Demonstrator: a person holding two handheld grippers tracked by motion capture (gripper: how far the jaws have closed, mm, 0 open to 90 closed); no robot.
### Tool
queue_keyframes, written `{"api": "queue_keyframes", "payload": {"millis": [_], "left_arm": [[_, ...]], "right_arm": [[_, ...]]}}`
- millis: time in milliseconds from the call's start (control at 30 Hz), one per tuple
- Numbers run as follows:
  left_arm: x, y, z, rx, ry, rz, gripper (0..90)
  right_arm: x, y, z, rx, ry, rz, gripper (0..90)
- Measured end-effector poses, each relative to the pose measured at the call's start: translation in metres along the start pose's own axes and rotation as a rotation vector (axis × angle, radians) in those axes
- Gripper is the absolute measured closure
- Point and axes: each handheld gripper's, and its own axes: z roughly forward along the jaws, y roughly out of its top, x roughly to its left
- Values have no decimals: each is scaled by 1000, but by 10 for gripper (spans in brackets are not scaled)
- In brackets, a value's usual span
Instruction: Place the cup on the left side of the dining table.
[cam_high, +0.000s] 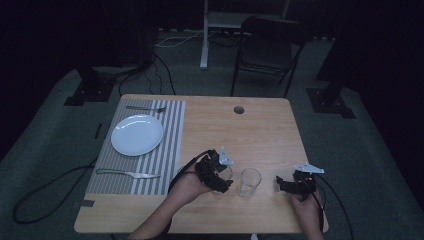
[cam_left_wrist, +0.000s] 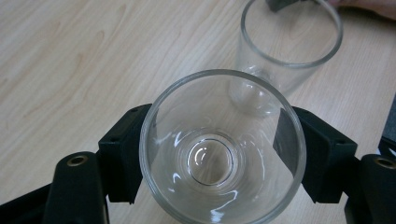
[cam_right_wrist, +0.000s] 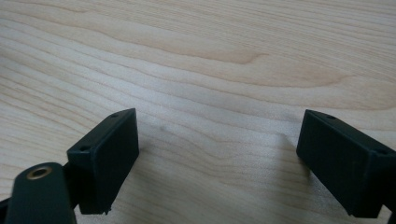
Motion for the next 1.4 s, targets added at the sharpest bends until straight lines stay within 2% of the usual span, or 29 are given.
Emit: {"api": "queue_keyframes", "payload": {"millis": [100,233,267,433,500,700,767,833,967,1033,1133,1233,1400], "left_arm": [[3,3,-5,-3,-2,1,287],[10,8,-13,-27,26,-14,287],[13,9,-15,-25,29,-6,287],[24,15,-22,-42,32,-26,287],[31,16,-28,-59,46,-49,287],[45,13,-39,-80,86,-82,287],[50,11,-41,-88,122,-104,288],[53,9,-42,-86,147,-109,288],[64,3,-44,-80,145,-142,287],[69,-2,-46,-92,155,-165,287],[76,-8,-48,-82,176,-181,287],[85,-15,-53,-77,175,-210,287],[95,-29,-61,-56,230,-233,287]], "right_arm": [[0,0,0,0,0,0,125],[0,0,0,2,0,1,125],[0,0,0,1,0,1,125],[0,0,0,1,0,1,125],[0,0,0,1,0,1,125],[0,0,0,0,0,-1,125],[0,0,0,-1,0,-1,125],[0,0,0,-1,0,-1,125],[0,0,0,-1,0,1,126],[0,0,0,-1,-1,0,126],[0,0,0,-1,-1,0,126],[0,0,0,-1,-1,-1,126],[0,0,0,-1,-1,0,126]]}}
